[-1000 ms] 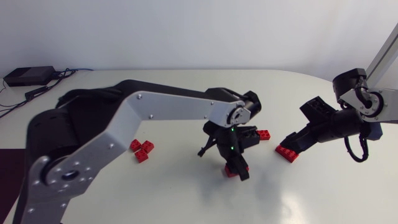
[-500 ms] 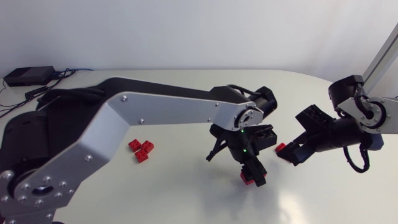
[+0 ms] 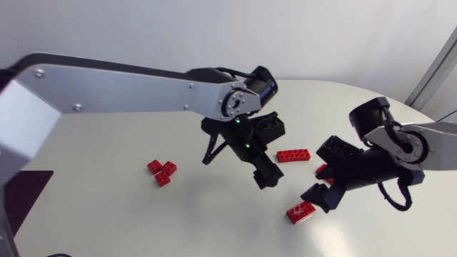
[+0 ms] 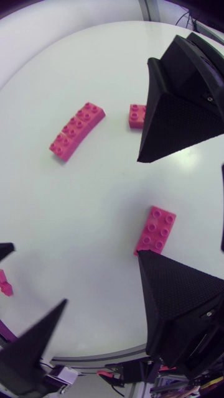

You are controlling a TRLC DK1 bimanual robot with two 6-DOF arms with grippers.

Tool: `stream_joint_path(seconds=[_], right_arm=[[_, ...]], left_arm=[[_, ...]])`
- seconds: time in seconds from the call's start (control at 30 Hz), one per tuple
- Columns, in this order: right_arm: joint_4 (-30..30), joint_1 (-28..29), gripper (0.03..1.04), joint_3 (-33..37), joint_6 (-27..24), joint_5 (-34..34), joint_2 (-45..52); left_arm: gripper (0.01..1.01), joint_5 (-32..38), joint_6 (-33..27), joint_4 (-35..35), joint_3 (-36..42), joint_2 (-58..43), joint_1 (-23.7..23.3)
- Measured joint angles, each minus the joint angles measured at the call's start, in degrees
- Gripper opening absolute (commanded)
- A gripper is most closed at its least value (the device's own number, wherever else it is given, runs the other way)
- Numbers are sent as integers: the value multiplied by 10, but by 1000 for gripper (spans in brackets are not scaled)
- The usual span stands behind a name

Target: Sort duplo bricks by size, large to the right and small to the left

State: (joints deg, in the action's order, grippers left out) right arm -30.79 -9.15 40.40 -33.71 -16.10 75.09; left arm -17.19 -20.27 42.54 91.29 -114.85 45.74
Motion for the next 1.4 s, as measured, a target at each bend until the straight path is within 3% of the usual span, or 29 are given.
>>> stream_joint_path(seconds=[0.4, 0.9, 1.03, 1.23, 1.3, 1.4], right_arm=[[-3, -44, 1005, -40, -24, 18, 3], [47, -71, 992, -53, -37, 53, 70], [58, -77, 849, -53, -39, 59, 72], [75, -78, 466, -58, -41, 73, 76], [82, -78, 410, -59, -46, 74, 82], [85, -78, 410, -60, -49, 74, 88]], left_arm=[[992, 9, 0, -10, -124, 111, -42], [992, 11, 0, -24, -176, 160, -57], [992, 11, 0, -28, -187, 165, -60], [992, 11, 0, -32, -191, 165, -63], [992, 11, 0, -36, -192, 166, -63], [992, 11, 0, -40, -198, 171, -63]])
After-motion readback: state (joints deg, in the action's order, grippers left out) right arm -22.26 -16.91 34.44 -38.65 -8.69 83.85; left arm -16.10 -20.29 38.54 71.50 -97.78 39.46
